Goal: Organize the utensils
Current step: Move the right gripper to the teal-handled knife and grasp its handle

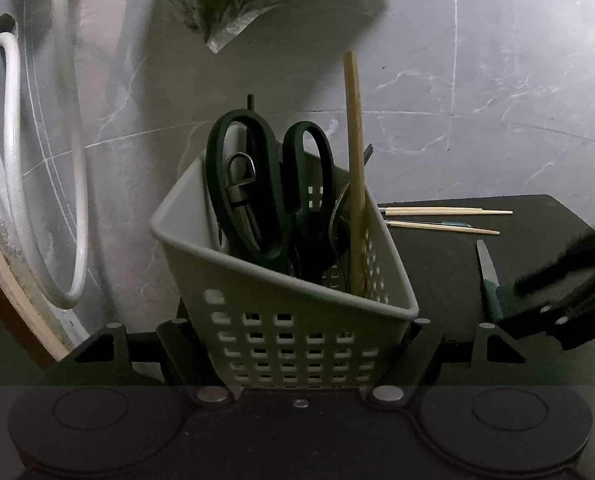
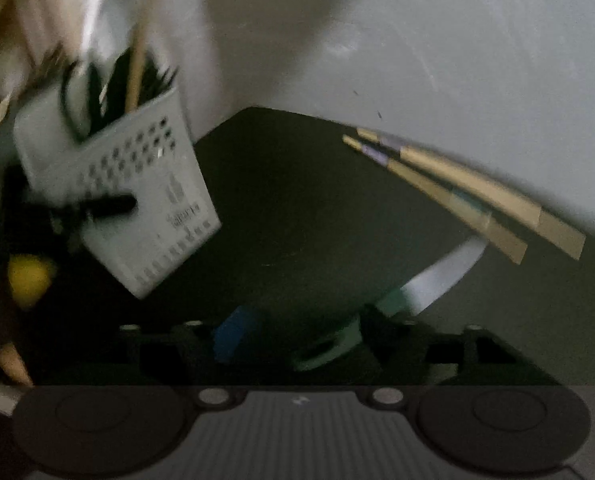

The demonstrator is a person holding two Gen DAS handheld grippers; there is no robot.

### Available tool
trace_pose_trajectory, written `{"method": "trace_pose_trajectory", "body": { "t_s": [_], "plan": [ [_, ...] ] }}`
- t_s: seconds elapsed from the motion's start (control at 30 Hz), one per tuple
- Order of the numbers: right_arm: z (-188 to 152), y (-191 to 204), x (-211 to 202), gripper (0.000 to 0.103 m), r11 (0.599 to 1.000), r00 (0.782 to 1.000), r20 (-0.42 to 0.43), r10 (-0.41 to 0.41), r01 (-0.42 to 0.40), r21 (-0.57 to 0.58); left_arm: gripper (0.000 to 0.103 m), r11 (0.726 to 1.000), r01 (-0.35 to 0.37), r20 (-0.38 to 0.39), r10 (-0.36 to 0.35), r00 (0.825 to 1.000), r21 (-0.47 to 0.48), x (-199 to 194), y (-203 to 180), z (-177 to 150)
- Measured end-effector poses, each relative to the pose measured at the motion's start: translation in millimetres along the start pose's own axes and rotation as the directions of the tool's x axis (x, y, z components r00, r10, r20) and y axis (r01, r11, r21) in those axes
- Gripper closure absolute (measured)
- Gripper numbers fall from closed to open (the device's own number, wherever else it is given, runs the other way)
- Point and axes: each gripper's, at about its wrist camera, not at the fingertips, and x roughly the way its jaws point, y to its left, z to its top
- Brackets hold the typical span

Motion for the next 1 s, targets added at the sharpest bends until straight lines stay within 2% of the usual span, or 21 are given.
{"method": "trace_pose_trajectory", "body": {
  "t_s": [0.03,0.1,0.17,0.23,0.3,0.37,0.5,0.57,0.6,0.63,0.67,0.73,0.83,0.87,0.93,1.0],
  "plan": [
    [1.8,-0.7,-0.3,0.020,0.995,1.000,-0.017,-0.009,0.008,-0.103,0.027,1.000,0.001,0.001,-0.001,1.000,-0.001,0.4,0.4,0.1],
    [1.9,-2.5,0.6,0.018,0.948,0.998,-0.054,-0.012,-0.006,-0.319,0.026,1.000,0.002,0.003,-0.002,1.000,0.000,0.2,0.7,-0.2],
    [1.3,-2.4,1.2,0.018,0.873,0.996,-0.088,-0.006,-0.038,-0.487,0.027,1.000,0.001,0.005,-0.001,1.000,-0.001,0.1,0.6,-0.5],
    [3.6,-2.1,7.7,0.018,0.776,0.992,-0.126,0.011,-0.088,-0.624,0.026,1.000,-0.001,0.006,0.001,1.000,-0.003,-0.1,0.0,-0.5],
    [7.5,-0.2,16.4,0.018,0.686,0.985,-0.169,0.015,-0.133,-0.715,0.026,1.000,-0.004,0.006,0.004,1.000,-0.005,-0.5,-0.8,-0.8],
    [13.0,2.0,27.2,0.022,0.618,0.975,-0.221,0.017,-0.184,-0.764,0.026,1.000,-0.008,0.006,0.008,1.000,-0.007,-0.9,-1.7,-0.9],
    [15.8,3.8,38.9,0.028,0.529,0.946,-0.321,0.051,-0.298,-0.795,0.026,1.000,-0.017,0.005,0.017,1.000,-0.011,-1.7,-3.3,-0.9],
    [21.3,4.8,43.6,0.033,0.508,0.931,-0.359,0.063,-0.340,-0.792,0.026,1.000,-0.020,0.004,0.020,1.000,-0.013,-1.8,-4.1,-0.6],
    [22.8,4.8,45.2,0.037,0.505,0.923,-0.378,0.071,-0.361,-0.784,0.027,1.000,-0.022,0.004,0.022,1.000,-0.015,-2.2,-4.3,-0.6],
    [27.1,3.6,47.1,0.049,0.514,0.910,-0.405,0.086,-0.389,-0.764,0.026,1.000,-0.024,0.003,0.024,1.000,-0.016,-2.6,-4.6,-0.6],
    [30.8,2.3,49.3,0.056,0.535,0.901,-0.422,0.098,-0.405,-0.741,0.026,1.000,-0.025,0.003,0.025,1.000,-0.017,-2.8,-4.9,-0.6],
    [36.1,-2.5,51.6,0.063,0.586,0.902,-0.416,0.113,-0.398,-0.705,0.026,0.999,-0.026,0.004,0.026,1.000,-0.021,-2.6,-4.8,-0.2],
    [42.4,-14.9,55.3,0.074,0.694,0.906,-0.401,0.135,-0.375,-0.614,0.026,0.999,-0.026,0.005,0.026,1.000,-0.023,-2.5,-4.2,-0.2],
    [43.9,-20.3,56.9,0.078,0.741,0.911,-0.387,0.142,-0.357,-0.569,0.026,0.999,-0.026,0.005,0.026,1.000,-0.022,-2.2,-4.1,-0.1],
    [44.4,-29.6,57.0,0.081,0.822,0.922,-0.355,0.152,-0.317,-0.473,0.026,0.999,-0.025,0.005,0.026,1.000,-0.022,-2.1,-4.3,0.0],
    [40.9,-34.8,54.2,0.081,0.880,0.938,-0.315,0.147,-0.270,-0.392,0.026,0.999,-0.024,0.005,0.024,1.000,-0.022,-1.9,-4.4,-0.1]
  ]
}}
